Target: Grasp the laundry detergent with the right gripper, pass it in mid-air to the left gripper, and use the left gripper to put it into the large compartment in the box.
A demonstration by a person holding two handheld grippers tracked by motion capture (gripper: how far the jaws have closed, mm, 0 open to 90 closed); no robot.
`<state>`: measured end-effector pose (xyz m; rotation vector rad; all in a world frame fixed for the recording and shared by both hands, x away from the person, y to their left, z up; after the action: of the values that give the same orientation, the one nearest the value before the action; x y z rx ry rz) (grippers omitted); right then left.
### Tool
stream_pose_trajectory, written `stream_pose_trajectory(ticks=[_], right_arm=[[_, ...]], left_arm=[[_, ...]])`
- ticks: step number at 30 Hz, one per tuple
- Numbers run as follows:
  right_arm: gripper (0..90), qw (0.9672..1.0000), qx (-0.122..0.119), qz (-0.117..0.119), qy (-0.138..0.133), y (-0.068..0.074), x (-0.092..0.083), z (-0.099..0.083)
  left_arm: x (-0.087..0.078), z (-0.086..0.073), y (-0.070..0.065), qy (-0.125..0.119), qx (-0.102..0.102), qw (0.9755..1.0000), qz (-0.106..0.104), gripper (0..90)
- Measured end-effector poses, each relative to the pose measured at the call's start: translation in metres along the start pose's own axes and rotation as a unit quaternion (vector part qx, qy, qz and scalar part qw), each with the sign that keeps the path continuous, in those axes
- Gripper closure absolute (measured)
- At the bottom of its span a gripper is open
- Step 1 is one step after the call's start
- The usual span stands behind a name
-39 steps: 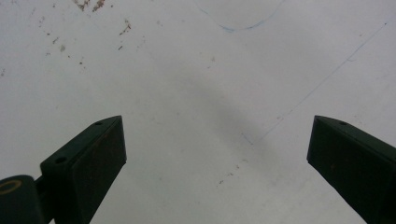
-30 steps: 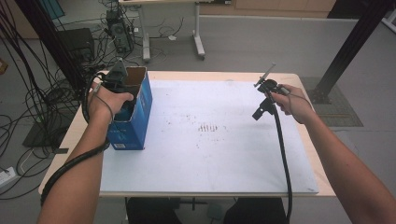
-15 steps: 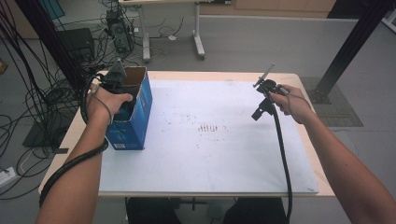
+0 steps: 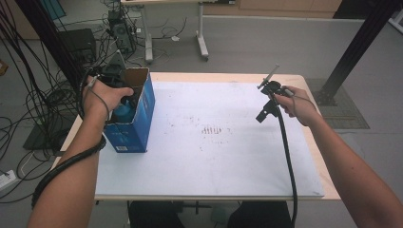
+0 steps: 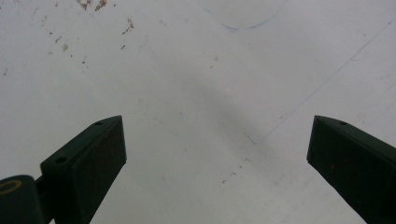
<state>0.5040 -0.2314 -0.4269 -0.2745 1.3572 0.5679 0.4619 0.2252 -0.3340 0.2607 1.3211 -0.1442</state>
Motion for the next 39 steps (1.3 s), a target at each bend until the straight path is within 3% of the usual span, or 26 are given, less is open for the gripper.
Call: stream_pose_trajectory(ticks=[4,6,8,28,33,39], right_arm=[[4.5,1.0000,0.000,0.001,0.000,0.001,0.001,0.000],[4.5,1.0000,-0.002,0.000,0.000,0.001,0.000,0.000],[4.5,1.0000,-0.002,0.001,0.000,0.001,0.000,0.000],[4.4,1.0000,-0.003,-0.001,-0.002,-0.001,-0.003,-0.001],[4.5,1.0000,-0.001,0.002,-0.002,-0.001,-0.003,-0.002],[4.4,1.0000,0.002,-0.001,-0.003,-0.001,-0.005,-0.003]], left_arm=[[-0.009,0.000,-0.002,-0.003,0.005,1.0000,-0.002,29.9],[-0.015,0.001,-0.005,-0.007,0.006,0.9998,-0.016,29.6],[-0.020,0.001,-0.005,-0.008,0.012,0.9999,-0.007,28.8],[-0.074,0.002,-0.031,-0.025,0.061,0.9977,-0.017,16.7],[-0.084,0.002,-0.042,-0.031,0.072,0.9966,-0.026,14.3],[-0.094,0.001,-0.063,-0.041,0.104,0.9931,-0.037,12.2]])
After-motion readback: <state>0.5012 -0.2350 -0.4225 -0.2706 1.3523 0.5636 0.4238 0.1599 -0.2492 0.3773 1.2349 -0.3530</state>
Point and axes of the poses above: each handheld gripper's, and its own axes: x roughly forward along the jaws, z roughly out of its top, y roughly to its left, the point moved 10 cm from there along x, roughly forward along the jaws, and after that the axes turned 13 degrees about x, right-handed, at the moved point
